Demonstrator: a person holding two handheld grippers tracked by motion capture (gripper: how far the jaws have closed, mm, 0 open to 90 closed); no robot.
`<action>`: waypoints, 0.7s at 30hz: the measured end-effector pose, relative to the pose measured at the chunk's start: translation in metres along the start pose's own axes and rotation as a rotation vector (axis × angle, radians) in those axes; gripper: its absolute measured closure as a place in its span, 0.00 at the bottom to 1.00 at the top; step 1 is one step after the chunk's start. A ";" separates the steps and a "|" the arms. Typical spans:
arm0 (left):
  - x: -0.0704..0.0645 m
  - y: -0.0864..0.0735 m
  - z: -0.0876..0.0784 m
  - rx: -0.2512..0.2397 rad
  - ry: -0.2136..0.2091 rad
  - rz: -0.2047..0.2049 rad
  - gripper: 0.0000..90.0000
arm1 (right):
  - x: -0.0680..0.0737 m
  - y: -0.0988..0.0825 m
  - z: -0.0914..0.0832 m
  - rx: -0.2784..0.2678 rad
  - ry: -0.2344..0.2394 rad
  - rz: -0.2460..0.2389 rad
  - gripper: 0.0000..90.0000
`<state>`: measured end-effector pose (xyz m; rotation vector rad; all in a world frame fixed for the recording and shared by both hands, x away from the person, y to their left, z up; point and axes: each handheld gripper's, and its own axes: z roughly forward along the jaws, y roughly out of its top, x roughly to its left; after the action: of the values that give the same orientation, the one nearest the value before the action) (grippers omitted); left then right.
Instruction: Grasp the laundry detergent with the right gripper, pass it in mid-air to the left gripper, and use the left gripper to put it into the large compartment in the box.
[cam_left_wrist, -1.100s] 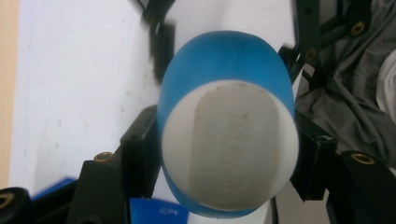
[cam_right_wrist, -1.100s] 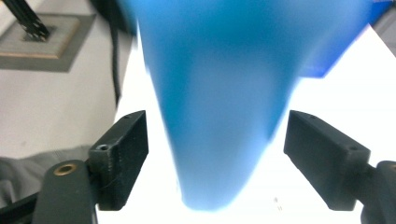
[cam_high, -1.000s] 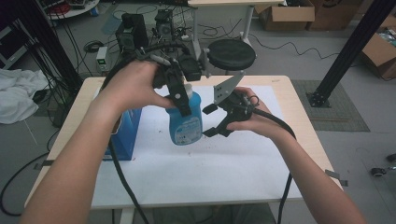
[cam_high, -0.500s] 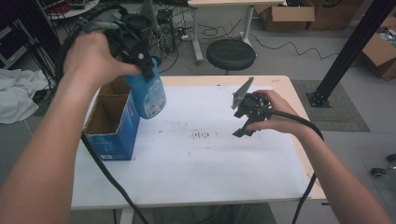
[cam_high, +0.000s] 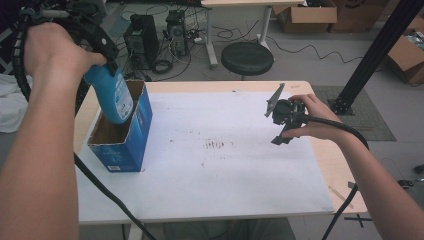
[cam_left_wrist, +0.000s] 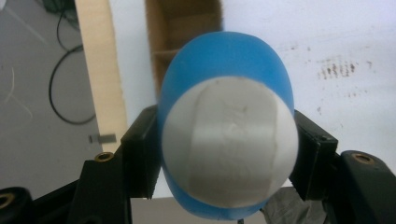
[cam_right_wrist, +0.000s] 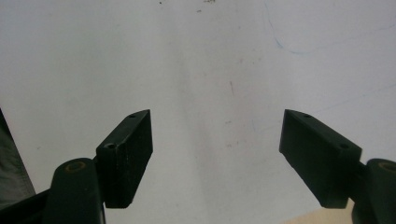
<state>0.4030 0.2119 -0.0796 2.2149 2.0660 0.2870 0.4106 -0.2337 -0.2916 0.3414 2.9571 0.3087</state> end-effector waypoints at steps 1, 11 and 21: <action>0.002 0.000 0.001 0.004 0.002 -0.010 0.43 | 0.000 0.000 0.000 0.000 0.000 0.000 0.29; 0.014 -0.001 0.026 0.044 0.029 -0.063 0.43 | -0.002 -0.013 -0.004 0.016 -0.001 0.019 0.29; 0.019 -0.003 0.066 0.087 0.009 -0.067 0.43 | -0.003 -0.017 -0.004 0.018 -0.001 0.023 0.29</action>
<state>0.4149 0.2347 -0.1438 2.1899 2.1920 0.2059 0.4097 -0.2510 -0.2911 0.3784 2.9584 0.2843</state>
